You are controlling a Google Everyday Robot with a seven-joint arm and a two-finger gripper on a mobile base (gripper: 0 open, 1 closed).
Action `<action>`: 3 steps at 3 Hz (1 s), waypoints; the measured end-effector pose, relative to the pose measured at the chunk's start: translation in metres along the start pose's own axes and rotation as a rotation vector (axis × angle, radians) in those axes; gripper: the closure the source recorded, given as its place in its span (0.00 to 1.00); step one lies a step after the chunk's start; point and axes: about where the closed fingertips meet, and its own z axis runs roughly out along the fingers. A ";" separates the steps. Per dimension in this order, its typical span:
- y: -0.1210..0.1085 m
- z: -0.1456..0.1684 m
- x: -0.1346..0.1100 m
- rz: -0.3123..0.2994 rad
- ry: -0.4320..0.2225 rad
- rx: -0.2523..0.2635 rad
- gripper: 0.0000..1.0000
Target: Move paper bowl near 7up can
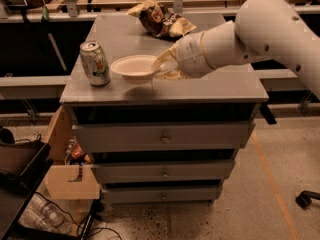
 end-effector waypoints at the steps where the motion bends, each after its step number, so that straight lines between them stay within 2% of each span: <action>1: 0.005 0.005 -0.003 0.001 -0.007 -0.012 0.83; 3: 0.005 0.008 -0.006 -0.002 -0.013 -0.015 0.36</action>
Offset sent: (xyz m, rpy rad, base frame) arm -0.0031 0.0035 -0.0064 -0.0058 0.0107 0.0085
